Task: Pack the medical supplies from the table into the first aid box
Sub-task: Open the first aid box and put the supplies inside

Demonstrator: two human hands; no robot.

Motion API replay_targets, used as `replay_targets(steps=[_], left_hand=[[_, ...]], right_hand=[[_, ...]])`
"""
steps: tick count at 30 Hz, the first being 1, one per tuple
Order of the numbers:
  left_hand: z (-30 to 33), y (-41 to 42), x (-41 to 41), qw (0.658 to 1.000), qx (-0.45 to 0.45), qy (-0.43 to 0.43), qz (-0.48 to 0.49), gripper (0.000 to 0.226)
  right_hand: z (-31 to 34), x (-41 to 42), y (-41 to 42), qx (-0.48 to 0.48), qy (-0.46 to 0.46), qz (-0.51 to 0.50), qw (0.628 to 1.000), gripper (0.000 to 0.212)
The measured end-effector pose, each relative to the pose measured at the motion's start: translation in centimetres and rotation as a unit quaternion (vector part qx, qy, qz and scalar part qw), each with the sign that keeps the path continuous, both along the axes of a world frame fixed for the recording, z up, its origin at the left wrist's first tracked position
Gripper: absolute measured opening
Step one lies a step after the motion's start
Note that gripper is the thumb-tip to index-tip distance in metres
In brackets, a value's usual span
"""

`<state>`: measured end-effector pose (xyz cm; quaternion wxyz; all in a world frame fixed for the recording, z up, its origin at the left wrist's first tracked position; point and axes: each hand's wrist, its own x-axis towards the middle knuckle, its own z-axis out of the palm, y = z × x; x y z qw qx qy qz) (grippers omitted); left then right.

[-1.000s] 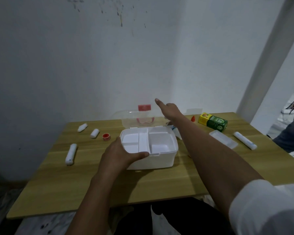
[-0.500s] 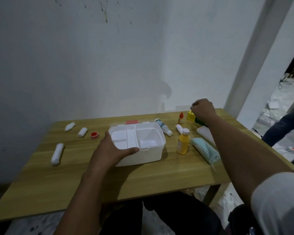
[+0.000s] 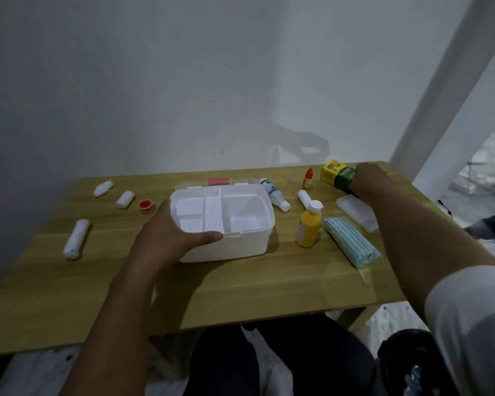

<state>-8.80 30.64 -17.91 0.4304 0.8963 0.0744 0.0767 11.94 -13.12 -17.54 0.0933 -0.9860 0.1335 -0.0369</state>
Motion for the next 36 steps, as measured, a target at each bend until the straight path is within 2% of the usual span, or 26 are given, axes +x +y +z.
replay_targets(steps=[8, 12, 14, 16, 20, 23, 26, 31, 36], left_hand=[[1.6, 0.3, -0.4, 0.998, -0.024, 0.009, -0.05, 0.117], [2.2, 0.6, -0.6, 0.996, -0.044, 0.032, -0.066, 0.123], [2.3, 0.6, -1.1, 0.997, -0.043, 0.028, -0.063, 0.12], [2.4, 0.5, -1.6, 0.998, -0.038, 0.018, -0.056, 0.117], [2.3, 0.5, -2.0, 0.999, 0.004, 0.025, -0.032, 0.118], [2.2, 0.6, -2.0, 0.999, 0.027, 0.031, -0.022, 0.119], [1.9, 0.5, -1.6, 0.998, 0.039, 0.033, -0.019, 0.118], [1.4, 0.6, -1.2, 0.999, 0.046, 0.01, -0.016, 0.113], [1.2, 1.0, -1.0, 0.998, 0.062, 0.007, -0.01, 0.118]], right_hand=[[9.0, -5.0, 2.9, -0.001, -0.046, 0.046, 0.998, 0.046], [13.2, -8.7, 7.7, 0.036, -0.064, 0.158, 0.985, 0.055], [14.5, -10.8, 10.9, 0.054, -0.032, 0.221, 0.973, 0.057], [15.1, -12.9, 14.5, 0.016, 0.017, 0.275, 0.961, 0.057], [14.3, -15.5, 20.7, -0.157, 0.058, 0.305, 0.938, 0.054], [13.0, -16.0, 23.5, -0.214, 0.052, 0.288, 0.932, 0.048], [11.5, -15.6, 25.3, -0.2, 0.06, 0.312, 0.927, 0.049], [7.3, -14.2, 27.2, -0.12, 0.081, 0.35, 0.925, 0.035], [4.3, -13.5, 27.4, -0.047, 0.058, 0.389, 0.918, 0.011]])
